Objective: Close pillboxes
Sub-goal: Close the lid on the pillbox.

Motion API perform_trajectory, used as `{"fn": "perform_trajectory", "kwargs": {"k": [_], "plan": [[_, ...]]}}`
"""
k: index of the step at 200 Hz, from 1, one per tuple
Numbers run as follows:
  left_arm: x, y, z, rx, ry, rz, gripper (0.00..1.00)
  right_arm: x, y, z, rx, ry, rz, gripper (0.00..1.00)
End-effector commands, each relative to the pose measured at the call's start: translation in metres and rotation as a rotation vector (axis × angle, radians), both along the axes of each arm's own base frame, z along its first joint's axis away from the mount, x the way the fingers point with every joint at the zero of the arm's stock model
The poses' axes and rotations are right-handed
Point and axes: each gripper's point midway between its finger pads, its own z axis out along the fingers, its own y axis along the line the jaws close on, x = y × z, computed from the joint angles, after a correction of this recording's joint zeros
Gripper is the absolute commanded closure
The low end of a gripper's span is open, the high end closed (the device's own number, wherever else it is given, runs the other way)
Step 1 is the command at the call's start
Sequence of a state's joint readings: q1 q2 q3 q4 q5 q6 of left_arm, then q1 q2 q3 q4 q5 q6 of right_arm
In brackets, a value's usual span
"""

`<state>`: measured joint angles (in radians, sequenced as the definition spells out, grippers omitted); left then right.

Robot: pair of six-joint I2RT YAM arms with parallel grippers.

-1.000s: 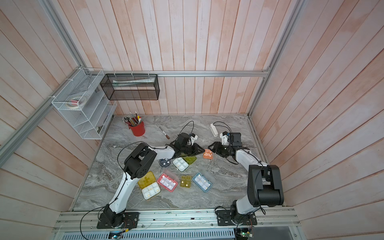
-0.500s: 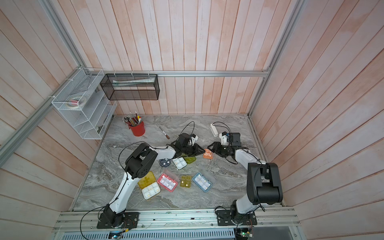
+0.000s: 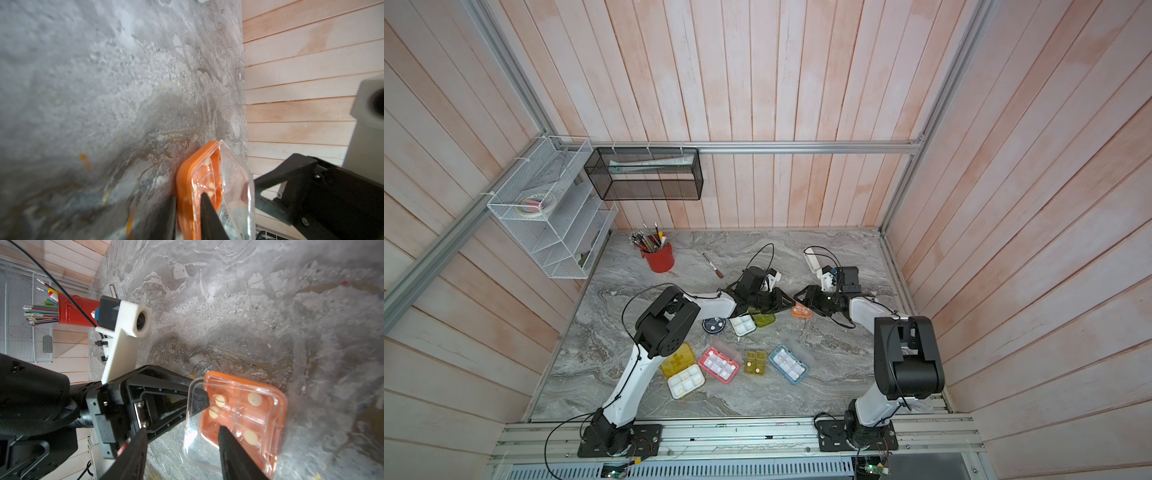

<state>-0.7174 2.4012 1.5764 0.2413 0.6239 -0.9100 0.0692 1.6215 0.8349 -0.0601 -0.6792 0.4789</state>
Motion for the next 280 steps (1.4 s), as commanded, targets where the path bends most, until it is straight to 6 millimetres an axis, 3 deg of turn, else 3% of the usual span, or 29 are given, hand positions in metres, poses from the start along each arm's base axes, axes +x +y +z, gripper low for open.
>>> {"fn": "perform_trajectory", "kwargs": {"k": [1, 84, 153, 201, 225, 280], "plan": [[-0.003, -0.004, -0.007, 0.007, 0.01, -0.018, 0.77, 0.007, 0.004, 0.003, 0.014, -0.013, 0.009, 0.44], [-0.005, -0.004, -0.003, 0.009, 0.0, -0.028, 0.77, 0.004, 0.002, -0.005, 0.012, 0.004, 0.001, 0.44], [-0.006, -0.003, -0.006, 0.012, 0.007, -0.032, 0.77, 0.005, 0.014, -0.005, 0.036, 0.004, 0.033, 0.43], [-0.004, 0.006, -0.008, 0.058, 0.007, -0.023, 0.78, 0.006, 0.013, -0.01, 0.033, 0.015, 0.029, 0.44], [0.0, 0.012, -0.007, 0.069, 0.017, -0.008, 0.67, 0.006, 0.013, -0.009, 0.031, 0.01, 0.027, 0.44], [0.008, 0.023, 0.003, 0.088, -0.004, 0.009, 0.64, 0.005, 0.011, -0.009, 0.018, 0.008, 0.023, 0.44]]}}
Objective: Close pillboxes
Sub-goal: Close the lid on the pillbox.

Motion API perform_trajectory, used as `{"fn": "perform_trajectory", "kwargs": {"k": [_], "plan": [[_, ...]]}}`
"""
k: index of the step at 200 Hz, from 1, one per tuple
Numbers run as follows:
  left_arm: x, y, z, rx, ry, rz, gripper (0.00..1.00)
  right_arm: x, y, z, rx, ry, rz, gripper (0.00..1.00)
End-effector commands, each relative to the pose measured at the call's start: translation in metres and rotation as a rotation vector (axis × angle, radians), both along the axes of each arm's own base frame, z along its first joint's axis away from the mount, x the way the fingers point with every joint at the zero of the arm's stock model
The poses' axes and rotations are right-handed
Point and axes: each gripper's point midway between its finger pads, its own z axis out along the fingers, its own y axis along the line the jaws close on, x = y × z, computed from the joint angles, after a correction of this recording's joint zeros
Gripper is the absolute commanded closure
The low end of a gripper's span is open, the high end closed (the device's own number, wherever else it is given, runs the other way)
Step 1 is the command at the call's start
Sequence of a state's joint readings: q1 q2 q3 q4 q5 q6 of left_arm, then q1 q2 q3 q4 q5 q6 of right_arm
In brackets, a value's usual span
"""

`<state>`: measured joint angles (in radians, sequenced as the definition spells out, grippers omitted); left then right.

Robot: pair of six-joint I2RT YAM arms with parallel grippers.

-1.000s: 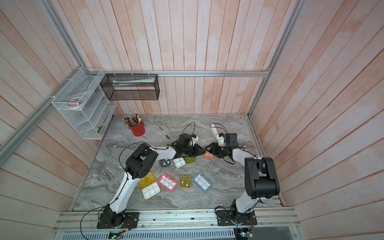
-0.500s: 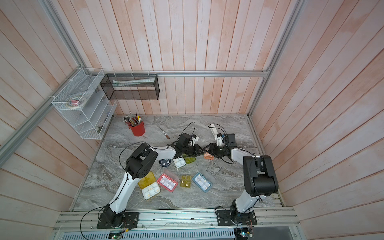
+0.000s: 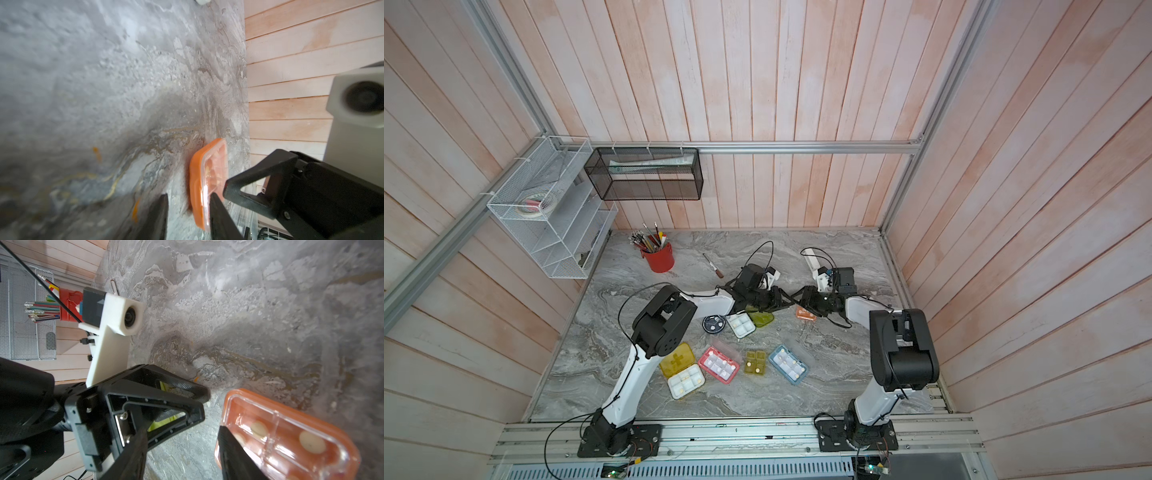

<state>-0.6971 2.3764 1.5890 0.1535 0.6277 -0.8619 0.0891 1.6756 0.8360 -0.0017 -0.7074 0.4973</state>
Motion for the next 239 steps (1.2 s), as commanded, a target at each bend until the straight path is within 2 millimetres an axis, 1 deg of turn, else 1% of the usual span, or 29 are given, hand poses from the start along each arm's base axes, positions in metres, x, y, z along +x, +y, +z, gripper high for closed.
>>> {"fn": "perform_trajectory", "kwargs": {"k": [1, 34, 71, 101, 139, 162, 181, 194, 220, 232, 239], "plan": [[0.003, 0.012, -0.001, 0.052, -0.001, 0.014, 0.64, 0.002, 0.0, 0.0, -0.012, -0.001, -0.003, 0.44], [0.003, 0.012, 0.001, 0.048, -0.001, 0.012, 0.64, 0.0, -0.002, -0.006, -0.017, 0.011, -0.005, 0.43], [0.006, 0.012, 0.017, 0.031, -0.032, 0.013, 0.64, -0.001, -0.003, -0.016, -0.026, 0.037, -0.008, 0.44], [0.009, 0.015, 0.025, 0.032, -0.045, 0.017, 0.64, -0.002, -0.006, -0.024, -0.046, 0.055, -0.016, 0.44], [0.008, 0.016, 0.027, 0.033, -0.048, 0.015, 0.64, -0.007, -0.013, -0.04, -0.096, 0.099, -0.031, 0.44], [0.008, 0.016, 0.027, 0.03, -0.051, 0.015, 0.64, -0.009, -0.013, -0.041, -0.095, 0.102, -0.03, 0.44], [0.008, 0.015, 0.029, 0.022, -0.053, 0.013, 0.64, -0.006, -0.007, -0.03, -0.055, 0.069, -0.01, 0.44], [0.008, 0.014, 0.032, 0.016, -0.059, 0.011, 0.64, -0.001, -0.003, -0.012, -0.024, 0.018, 0.006, 0.44], [0.01, 0.011, 0.041, -0.01, -0.079, 0.007, 0.63, 0.008, 0.001, 0.032, 0.003, -0.101, 0.013, 0.44], [0.011, 0.009, 0.045, -0.026, -0.091, 0.003, 0.62, 0.009, 0.0, 0.046, 0.002, -0.13, 0.012, 0.44], [0.012, 0.008, 0.046, -0.034, -0.093, 0.003, 0.61, 0.007, 0.0, 0.051, -0.002, -0.132, 0.01, 0.44]]}}
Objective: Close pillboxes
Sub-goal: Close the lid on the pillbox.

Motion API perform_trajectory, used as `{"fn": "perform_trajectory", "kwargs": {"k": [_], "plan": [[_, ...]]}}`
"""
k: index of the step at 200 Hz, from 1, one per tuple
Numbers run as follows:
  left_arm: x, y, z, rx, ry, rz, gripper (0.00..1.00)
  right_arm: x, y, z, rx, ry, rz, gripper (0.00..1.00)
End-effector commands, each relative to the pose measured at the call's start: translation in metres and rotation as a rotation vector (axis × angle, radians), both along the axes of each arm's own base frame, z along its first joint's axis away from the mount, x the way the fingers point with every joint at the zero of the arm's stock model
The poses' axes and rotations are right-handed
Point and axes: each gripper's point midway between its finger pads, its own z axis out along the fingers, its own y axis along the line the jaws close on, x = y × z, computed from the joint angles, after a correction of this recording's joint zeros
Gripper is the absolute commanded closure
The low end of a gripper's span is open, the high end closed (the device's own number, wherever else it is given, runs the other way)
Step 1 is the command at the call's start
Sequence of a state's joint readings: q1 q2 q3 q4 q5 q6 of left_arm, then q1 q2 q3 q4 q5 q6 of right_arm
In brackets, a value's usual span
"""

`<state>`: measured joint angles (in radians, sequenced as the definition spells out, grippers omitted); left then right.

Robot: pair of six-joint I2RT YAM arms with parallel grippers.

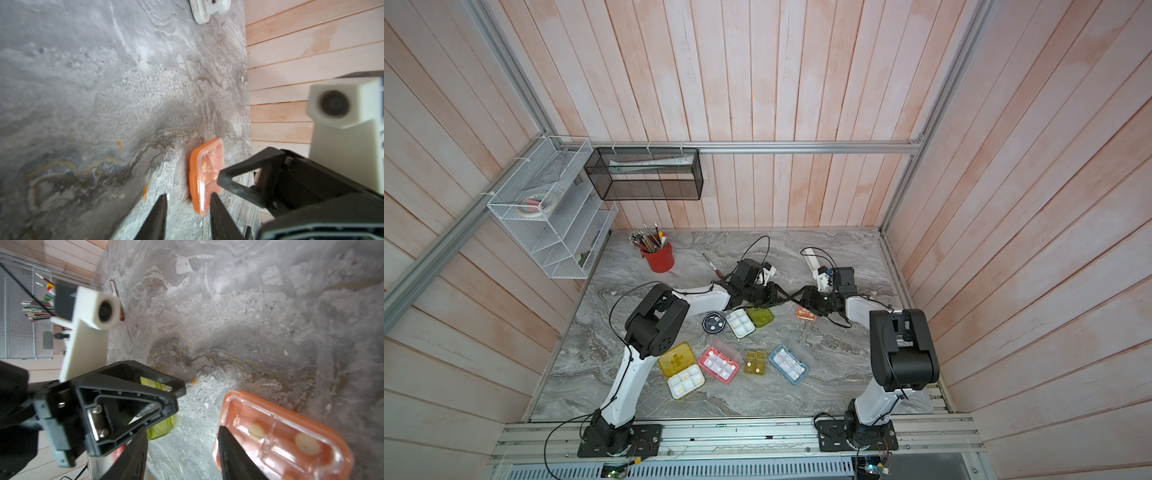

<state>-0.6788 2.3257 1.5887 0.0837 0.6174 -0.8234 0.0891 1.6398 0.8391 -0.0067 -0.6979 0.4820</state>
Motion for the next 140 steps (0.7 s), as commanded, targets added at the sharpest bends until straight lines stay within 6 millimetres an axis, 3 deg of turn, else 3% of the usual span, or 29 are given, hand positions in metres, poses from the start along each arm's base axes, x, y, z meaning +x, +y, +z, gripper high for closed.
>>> {"fn": "perform_trajectory", "kwargs": {"k": [1, 91, 116, 140], "plan": [[0.006, -0.004, 0.029, -0.056, -0.071, -0.006, 0.61, 0.005, 0.001, 0.039, 0.008, -0.087, 0.007, 0.44], [0.011, -0.028, 0.042, -0.252, -0.076, -0.026, 0.38, -0.063, -0.012, 0.009, -0.016, 0.084, -0.049, 0.44], [0.008, -0.031, 0.044, -0.258, -0.084, -0.038, 0.36, -0.068, -0.033, -0.007, -0.078, 0.124, -0.12, 0.44], [0.004, -0.028, 0.044, -0.223, -0.093, -0.049, 0.36, -0.057, -0.061, -0.011, -0.141, 0.122, -0.221, 0.43]]}}
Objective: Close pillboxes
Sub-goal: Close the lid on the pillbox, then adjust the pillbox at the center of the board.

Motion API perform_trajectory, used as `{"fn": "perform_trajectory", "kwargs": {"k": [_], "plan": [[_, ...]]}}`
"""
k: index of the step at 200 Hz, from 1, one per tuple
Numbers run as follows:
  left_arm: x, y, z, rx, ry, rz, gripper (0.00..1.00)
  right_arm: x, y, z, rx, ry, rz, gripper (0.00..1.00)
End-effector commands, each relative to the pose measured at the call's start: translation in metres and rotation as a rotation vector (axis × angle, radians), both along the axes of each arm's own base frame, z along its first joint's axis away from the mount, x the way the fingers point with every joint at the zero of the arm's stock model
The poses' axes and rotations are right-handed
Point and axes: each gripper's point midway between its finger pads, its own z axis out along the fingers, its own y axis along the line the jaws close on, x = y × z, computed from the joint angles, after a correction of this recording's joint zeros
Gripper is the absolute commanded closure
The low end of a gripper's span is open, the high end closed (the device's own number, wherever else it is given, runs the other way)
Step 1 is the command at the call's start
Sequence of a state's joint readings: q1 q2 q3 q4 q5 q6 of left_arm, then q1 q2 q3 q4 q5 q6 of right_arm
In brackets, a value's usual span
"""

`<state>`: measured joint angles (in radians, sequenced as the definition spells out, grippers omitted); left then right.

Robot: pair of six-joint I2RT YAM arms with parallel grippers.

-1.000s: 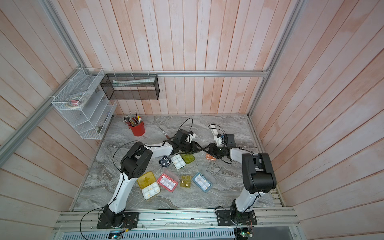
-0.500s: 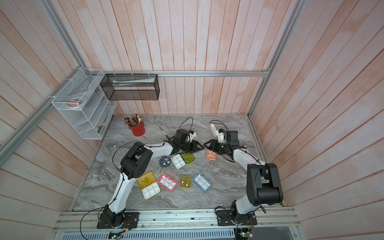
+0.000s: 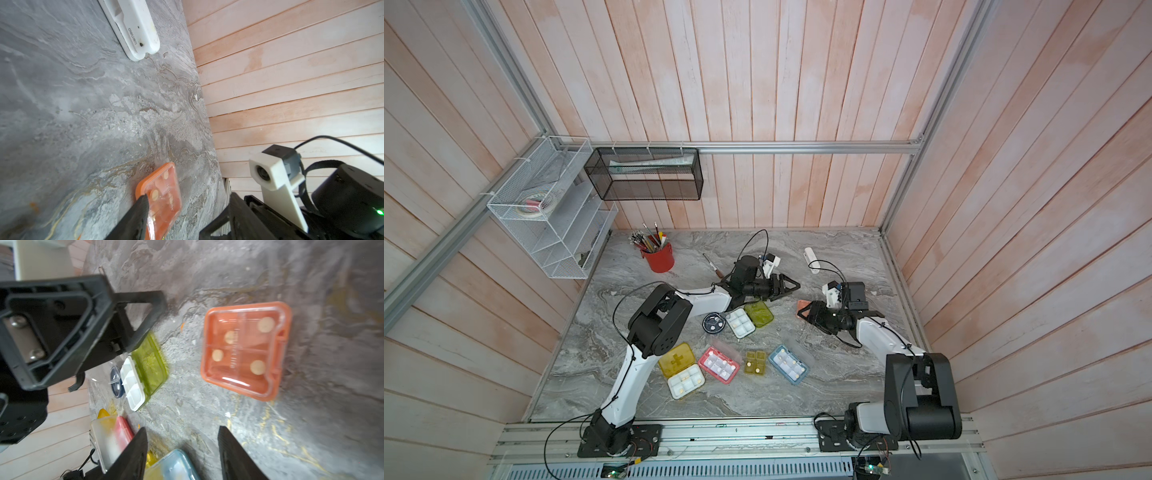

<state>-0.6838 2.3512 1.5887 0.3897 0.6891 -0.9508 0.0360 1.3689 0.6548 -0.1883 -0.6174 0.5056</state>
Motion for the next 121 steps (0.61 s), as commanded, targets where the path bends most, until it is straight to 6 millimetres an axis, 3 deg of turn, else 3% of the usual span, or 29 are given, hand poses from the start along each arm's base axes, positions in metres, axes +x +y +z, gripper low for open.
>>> {"fn": "perform_trajectory", "kwargs": {"k": [1, 50, 121], "plan": [[-0.006, -0.003, 0.0, 0.002, -0.018, -0.031, 0.36, 0.007, -0.029, -0.007, -0.087, 0.017, -0.103, 0.43], [-0.009, 0.005, 0.03, 0.029, -0.089, -0.024, 0.35, 0.041, -0.046, -0.021, -0.113, 0.046, -0.123, 0.43], [-0.024, 0.036, 0.083, 0.078, -0.179, -0.006, 0.35, 0.073, -0.033, -0.027, -0.007, 0.047, -0.096, 0.43]]}}
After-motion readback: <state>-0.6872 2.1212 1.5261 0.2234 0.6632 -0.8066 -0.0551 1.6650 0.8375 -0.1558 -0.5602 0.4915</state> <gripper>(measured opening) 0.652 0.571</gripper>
